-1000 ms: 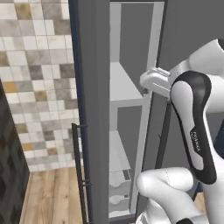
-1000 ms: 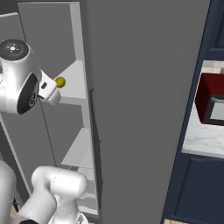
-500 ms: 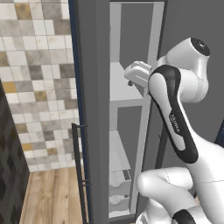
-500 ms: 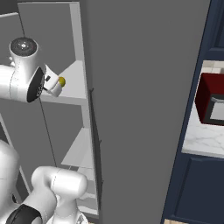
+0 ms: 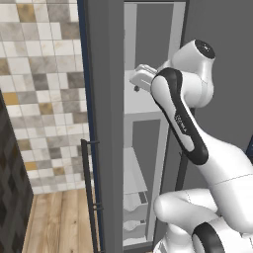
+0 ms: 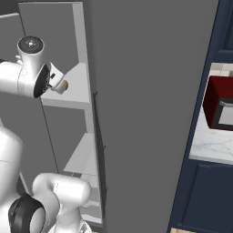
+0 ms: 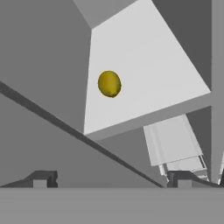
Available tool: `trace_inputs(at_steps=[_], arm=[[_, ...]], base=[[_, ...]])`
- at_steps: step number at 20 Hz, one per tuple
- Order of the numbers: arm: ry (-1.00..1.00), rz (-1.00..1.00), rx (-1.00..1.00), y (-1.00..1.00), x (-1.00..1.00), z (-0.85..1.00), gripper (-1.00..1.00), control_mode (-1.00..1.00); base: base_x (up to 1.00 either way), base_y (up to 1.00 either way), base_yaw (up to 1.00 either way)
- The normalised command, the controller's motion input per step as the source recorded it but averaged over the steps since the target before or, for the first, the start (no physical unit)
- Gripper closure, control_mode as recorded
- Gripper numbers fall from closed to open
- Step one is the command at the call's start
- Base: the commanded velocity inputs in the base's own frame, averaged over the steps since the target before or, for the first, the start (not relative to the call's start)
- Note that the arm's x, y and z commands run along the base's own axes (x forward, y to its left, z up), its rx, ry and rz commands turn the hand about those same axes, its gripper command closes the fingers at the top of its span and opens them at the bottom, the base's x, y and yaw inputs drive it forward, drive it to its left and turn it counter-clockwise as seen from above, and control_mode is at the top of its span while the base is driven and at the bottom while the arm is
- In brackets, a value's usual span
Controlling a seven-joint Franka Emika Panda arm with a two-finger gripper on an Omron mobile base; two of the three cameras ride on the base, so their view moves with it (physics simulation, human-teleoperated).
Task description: Take the lemon and broccoli out of the freezer and place them in the tupperware container on the counter. Then put the tupperware containing the vegetables back in the freezer.
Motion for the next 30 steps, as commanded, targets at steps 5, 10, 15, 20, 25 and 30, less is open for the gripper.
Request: trace_inputs(at_steps=[5, 10, 15, 20, 25, 30], arm=[[0.0, 0.0, 0.0, 0.08, 0.43, -0.13, -1.0, -1.0], [0.0, 0.0, 0.0, 0.03, 0.27, -0.2, -1.0, -1.0], [0.0, 0.0, 0.0, 0.02, 0.2, -0.19, -1.0, -1.0], [0.0, 0.0, 0.0, 0.05, 0.25, -0.15, -1.0, -1.0], [0.0, 0.0, 0.0, 0.08, 0.24, -0.14, -1.0, -1.0], [0.0, 0.0, 0.0, 0.11, 0.21, -0.15, -1.0, -1.0]], base=[[0.0, 0.0, 0.0], [0.0, 0.0, 0.0], [0.0, 0.0, 0.0], [0.0, 0.0, 0.0], [0.0, 0.0, 0.0], [0.0, 0.0, 0.0]])
